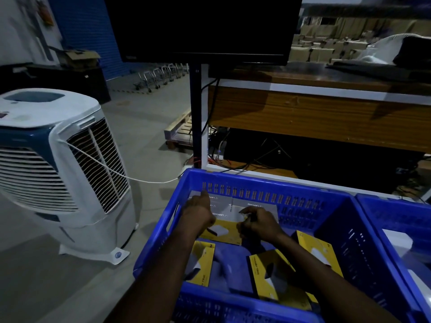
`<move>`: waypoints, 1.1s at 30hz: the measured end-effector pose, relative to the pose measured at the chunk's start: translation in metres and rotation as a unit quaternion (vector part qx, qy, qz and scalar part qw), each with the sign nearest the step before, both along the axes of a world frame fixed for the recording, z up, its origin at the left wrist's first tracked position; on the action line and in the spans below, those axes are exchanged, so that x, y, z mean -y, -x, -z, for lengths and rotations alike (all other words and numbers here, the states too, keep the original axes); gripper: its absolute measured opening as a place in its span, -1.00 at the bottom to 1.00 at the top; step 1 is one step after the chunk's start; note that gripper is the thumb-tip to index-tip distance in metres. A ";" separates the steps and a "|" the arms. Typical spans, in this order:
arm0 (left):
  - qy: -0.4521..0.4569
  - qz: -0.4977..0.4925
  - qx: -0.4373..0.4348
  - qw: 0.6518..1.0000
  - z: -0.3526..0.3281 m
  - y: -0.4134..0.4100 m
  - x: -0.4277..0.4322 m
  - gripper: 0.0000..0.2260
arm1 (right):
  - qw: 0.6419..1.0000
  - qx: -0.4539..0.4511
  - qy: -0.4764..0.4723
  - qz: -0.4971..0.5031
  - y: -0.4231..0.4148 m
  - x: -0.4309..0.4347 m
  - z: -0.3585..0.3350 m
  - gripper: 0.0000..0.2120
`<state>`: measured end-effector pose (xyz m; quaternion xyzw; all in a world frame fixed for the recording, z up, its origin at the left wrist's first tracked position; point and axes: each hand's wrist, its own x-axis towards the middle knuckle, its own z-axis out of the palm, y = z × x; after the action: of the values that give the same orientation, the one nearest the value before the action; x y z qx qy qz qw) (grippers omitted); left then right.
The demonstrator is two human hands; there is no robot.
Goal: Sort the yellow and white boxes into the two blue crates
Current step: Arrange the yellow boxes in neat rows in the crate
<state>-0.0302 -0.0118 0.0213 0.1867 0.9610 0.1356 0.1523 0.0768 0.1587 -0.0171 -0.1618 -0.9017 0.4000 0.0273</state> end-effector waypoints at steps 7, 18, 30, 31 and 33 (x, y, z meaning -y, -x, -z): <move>0.021 0.077 0.087 0.993 -0.011 -0.005 -0.005 -0.93 | 0.985 0.061 0.156 -0.034 -0.002 -0.001 0.001 -0.62; 0.079 0.135 0.048 0.986 -0.004 -0.004 0.003 -0.83 | 0.959 0.186 0.172 -0.125 -0.005 0.012 -0.009 -0.50; 0.026 0.125 0.039 0.991 -0.007 0.003 0.011 -0.84 | 0.956 0.232 0.146 -0.103 -0.003 0.016 0.002 -0.61; 0.011 0.121 0.021 0.992 -0.008 0.005 0.014 -0.84 | 0.951 0.254 0.147 -0.100 -0.004 0.015 0.003 -0.57; -0.029 0.108 -0.031 0.993 -0.015 0.007 0.024 -0.87 | 0.944 0.281 0.149 -0.093 -0.007 0.013 0.005 -0.57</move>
<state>-0.0371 -0.0359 0.0365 0.2976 0.9353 0.1406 0.1302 0.0837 0.1456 -0.0220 -0.1856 -0.8140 0.4688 -0.2883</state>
